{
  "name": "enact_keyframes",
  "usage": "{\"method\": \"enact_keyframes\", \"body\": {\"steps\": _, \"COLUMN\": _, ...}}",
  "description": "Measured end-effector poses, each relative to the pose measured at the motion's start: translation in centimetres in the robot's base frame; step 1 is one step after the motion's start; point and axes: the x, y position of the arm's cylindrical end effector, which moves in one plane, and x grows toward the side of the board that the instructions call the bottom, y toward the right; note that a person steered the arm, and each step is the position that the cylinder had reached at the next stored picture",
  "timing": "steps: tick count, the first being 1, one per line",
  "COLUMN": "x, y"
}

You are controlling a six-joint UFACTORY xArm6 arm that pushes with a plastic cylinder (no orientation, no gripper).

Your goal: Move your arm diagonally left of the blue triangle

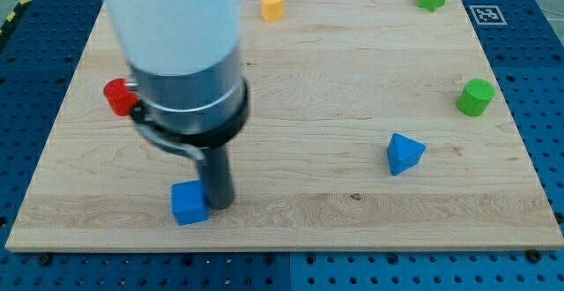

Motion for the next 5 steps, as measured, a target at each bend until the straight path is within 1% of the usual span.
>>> {"method": "enact_keyframes", "body": {"steps": 1, "x": -0.1, "y": -3.5}}
{"method": "enact_keyframes", "body": {"steps": 2, "x": 0.4, "y": -5.3}}
{"method": "enact_keyframes", "body": {"steps": 3, "x": 0.4, "y": -1.6}}
{"method": "enact_keyframes", "body": {"steps": 4, "x": 2.5, "y": -2.6}}
{"method": "enact_keyframes", "body": {"steps": 5, "x": 2.6, "y": -6.1}}
